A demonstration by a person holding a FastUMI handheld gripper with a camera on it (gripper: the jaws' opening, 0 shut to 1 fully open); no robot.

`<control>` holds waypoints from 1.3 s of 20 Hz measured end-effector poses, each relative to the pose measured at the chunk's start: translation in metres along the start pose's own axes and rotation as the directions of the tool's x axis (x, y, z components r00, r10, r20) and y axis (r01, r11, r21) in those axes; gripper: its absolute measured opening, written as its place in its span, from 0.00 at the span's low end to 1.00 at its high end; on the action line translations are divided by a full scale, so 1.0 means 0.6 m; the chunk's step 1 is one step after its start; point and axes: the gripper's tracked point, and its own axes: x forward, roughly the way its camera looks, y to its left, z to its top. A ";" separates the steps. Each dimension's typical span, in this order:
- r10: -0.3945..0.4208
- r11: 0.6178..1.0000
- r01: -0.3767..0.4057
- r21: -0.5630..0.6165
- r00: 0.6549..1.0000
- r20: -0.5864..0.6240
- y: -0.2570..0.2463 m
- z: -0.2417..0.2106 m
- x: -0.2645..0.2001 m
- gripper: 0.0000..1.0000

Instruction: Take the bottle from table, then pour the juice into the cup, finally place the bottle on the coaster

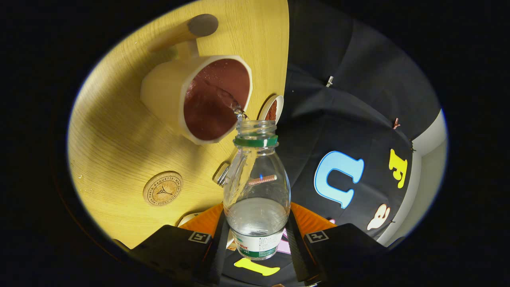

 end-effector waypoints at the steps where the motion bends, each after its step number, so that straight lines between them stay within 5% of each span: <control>1: -0.002 1.000 0.002 -0.010 1.000 0.000 -0.001 0.001 -0.001 0.71; 26: 0.049 0.980 -0.041 -0.196 0.998 0.034 0.004 0.001 -0.002 0.71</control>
